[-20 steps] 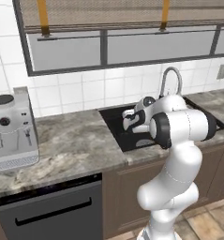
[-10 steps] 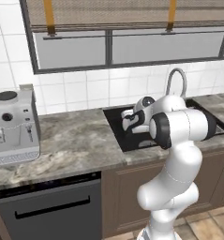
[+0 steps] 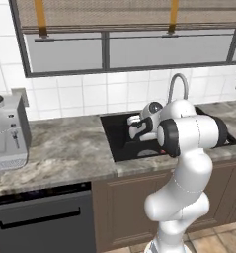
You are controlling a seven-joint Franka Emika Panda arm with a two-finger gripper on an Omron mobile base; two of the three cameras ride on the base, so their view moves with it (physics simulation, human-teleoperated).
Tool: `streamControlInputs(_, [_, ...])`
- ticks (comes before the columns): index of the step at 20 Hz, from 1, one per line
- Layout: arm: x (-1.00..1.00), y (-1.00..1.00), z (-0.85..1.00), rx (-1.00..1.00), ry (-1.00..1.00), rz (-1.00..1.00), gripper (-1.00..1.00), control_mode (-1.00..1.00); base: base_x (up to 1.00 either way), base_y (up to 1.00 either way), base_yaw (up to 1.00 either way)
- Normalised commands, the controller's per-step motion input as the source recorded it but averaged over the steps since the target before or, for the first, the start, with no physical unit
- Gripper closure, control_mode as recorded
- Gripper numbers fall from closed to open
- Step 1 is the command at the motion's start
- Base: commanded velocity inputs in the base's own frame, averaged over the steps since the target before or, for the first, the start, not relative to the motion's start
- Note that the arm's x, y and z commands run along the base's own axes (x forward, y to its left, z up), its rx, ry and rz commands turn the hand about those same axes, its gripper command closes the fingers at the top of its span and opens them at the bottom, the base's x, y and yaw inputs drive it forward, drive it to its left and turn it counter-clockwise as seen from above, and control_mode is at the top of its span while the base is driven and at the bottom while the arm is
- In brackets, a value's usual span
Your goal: Place the large bottle from the dining counter next to the other large bottle outside the sink, and place the small bottle from the dining counter next to the other small bottle inside the sink.
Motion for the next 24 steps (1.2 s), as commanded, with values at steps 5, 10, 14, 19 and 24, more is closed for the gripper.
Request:
streamControlInputs(5, [0.00,0.00,0.00,0.00,0.00,0.00,1.00,1.00,0.00,-0.28,0.12])
streamControlInputs(10, [0.00,0.00,0.00,0.00,0.00,0.00,1.00,1.00,0.00,-0.37,0.12])
streamControlInputs(14, [0.00,0.00,0.00,0.00,0.00,0.00,1.00,1.00,0.00,-0.37,0.11])
streamControlInputs(19, [0.00,0.00,0.00,0.00,0.00,0.00,1.00,1.00,0.00,-0.21,0.09])
streamControlInputs(24, [0.00,0.00,0.00,0.00,0.00,0.00,1.00,1.00,0.10,-0.06,0.04])
